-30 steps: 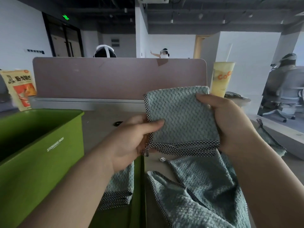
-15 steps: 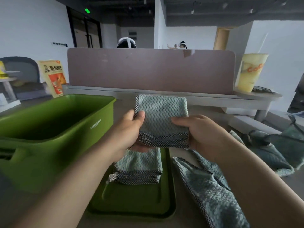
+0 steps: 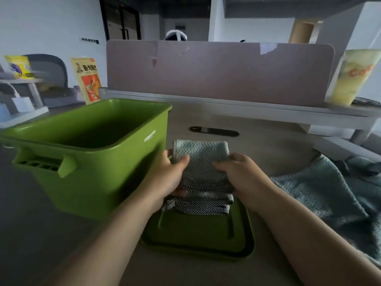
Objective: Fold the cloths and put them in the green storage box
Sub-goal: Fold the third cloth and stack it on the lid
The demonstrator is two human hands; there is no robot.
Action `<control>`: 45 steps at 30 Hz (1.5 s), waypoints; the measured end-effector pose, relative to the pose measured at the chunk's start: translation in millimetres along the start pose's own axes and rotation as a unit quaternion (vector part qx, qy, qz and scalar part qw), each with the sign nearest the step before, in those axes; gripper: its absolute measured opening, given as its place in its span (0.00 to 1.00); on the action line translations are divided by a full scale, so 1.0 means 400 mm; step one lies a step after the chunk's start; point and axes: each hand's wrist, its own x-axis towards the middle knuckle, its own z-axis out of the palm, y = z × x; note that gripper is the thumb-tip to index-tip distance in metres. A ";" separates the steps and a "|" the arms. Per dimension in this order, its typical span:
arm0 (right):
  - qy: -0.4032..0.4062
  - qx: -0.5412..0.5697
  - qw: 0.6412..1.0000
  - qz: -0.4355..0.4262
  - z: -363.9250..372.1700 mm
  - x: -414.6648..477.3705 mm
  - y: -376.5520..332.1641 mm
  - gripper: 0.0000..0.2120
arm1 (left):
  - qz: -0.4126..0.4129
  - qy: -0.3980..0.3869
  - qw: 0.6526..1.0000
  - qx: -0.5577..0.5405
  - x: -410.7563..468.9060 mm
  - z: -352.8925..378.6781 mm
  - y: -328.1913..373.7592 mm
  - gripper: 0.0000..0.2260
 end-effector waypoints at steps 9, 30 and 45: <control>0.027 -0.075 0.997 0.019 -0.009 0.026 0.042 0.04 | -0.030 0.013 0.999 -0.005 0.007 -0.012 -0.024 0.28; 0.007 -0.518 0.837 -0.176 0.043 0.067 0.001 0.23 | 0.218 -0.068 0.837 0.497 0.060 0.039 0.010 0.22; -0.056 -0.573 0.814 -0.076 0.045 0.114 0.138 0.27 | 0.106 -0.112 0.839 0.521 0.064 0.062 -0.089 0.25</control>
